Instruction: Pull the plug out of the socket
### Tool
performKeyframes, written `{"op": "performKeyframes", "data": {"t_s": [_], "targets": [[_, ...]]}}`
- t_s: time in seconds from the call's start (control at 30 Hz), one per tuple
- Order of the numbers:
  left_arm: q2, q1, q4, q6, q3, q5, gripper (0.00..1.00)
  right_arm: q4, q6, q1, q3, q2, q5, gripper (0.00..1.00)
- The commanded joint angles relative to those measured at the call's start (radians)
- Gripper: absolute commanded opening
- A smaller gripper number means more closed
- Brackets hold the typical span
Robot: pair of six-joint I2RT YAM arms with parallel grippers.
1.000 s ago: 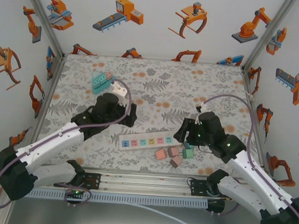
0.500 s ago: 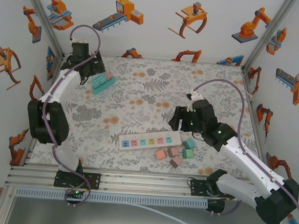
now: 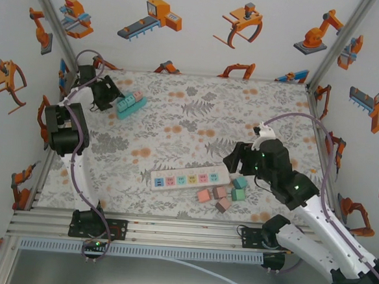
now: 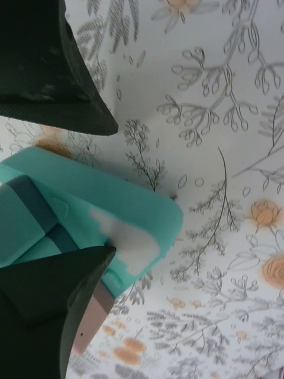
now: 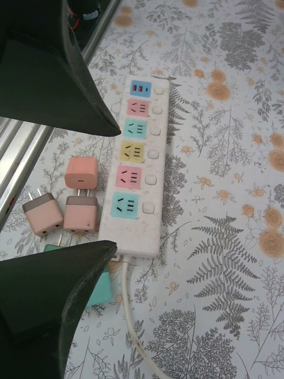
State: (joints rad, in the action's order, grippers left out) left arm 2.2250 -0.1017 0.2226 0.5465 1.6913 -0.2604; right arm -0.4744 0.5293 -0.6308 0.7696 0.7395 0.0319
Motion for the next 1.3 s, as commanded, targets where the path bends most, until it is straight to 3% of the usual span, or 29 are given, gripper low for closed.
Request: {"op": "performKeyframes", "data": {"t_s": [0.0,0.27,0.57,0.7,0.97,1.27], "targets": [[-0.001,0.014,-0.077,0.011,0.0,-0.167,0.66,-0.013,0.04,-0.004,-0.012,-0.009,0.06,0.66],[0.119,0.07,0.138,-0.095,0.159,-0.224,0.5,0.014,0.069,-0.004,0.026,0.054,0.023,0.66],[0.204,0.216,0.395,-0.388,0.337,-0.28,0.43,0.029,0.089,-0.004,0.024,0.069,0.013,0.66],[0.181,0.302,0.458,-0.502,0.327,-0.286,0.43,0.026,0.089,-0.005,0.022,0.067,0.011,0.66],[0.113,0.48,0.407,-0.553,0.209,-0.298,0.45,0.025,0.111,-0.004,0.022,0.064,0.009,0.65],[0.016,0.603,0.403,-0.689,0.025,-0.258,0.46,0.028,0.143,-0.004,-0.011,0.04,0.005,0.67]]}}
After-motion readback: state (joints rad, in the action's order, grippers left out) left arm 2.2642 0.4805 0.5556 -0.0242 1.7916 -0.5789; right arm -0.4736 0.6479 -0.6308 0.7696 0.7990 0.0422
